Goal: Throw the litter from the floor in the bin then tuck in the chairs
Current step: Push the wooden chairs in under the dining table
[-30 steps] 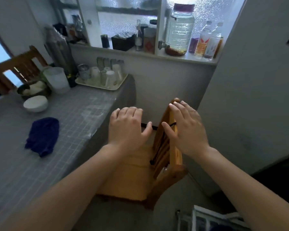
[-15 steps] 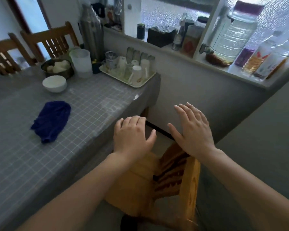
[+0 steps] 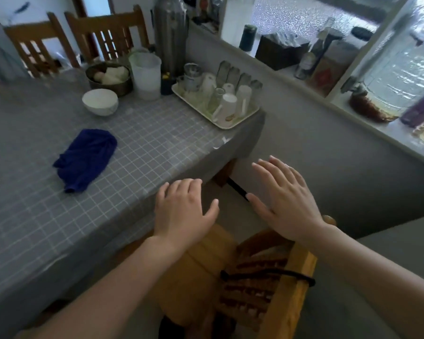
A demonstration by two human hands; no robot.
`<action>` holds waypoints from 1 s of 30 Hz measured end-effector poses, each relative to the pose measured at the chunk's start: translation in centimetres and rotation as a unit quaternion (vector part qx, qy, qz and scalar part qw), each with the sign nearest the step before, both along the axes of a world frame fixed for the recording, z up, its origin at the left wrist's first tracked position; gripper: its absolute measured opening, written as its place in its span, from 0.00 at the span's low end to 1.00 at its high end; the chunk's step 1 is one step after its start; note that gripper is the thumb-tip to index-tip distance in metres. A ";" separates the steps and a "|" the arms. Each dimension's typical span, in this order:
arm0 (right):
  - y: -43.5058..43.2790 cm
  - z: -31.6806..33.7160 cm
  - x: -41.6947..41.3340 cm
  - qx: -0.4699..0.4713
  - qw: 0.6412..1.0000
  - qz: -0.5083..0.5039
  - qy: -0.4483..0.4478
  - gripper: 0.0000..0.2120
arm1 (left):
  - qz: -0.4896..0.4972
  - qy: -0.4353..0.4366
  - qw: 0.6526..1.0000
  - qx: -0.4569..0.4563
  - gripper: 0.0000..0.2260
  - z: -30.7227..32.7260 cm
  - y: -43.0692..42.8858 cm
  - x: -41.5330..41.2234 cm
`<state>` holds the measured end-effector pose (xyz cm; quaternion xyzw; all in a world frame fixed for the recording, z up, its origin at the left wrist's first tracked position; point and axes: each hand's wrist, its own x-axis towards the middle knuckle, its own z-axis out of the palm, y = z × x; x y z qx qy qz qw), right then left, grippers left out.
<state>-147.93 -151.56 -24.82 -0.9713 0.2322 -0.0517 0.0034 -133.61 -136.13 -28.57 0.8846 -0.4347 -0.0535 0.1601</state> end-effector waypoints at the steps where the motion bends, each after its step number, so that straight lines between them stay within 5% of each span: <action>1: -0.3 -0.3 0.4 0.005 1.000 0.027 0.012 0.31 | 0.016 0.005 1.000 0.005 0.30 -0.3 0.2 -0.1; 12: -2.8 -8.0 1.2 0.095 0.928 0.319 0.165 0.33 | 0.211 0.081 0.970 0.086 0.28 -4.8 2.9 -8.7; 20: -3.0 -7.7 -4.4 0.149 0.905 0.311 0.249 0.34 | 0.232 0.206 0.945 0.101 0.32 -4.7 3.7 -16.2; 30: -3.7 -7.3 -6.7 0.035 0.906 0.241 0.347 0.32 | 0.097 0.362 0.916 0.144 0.36 -7.3 4.1 -18.6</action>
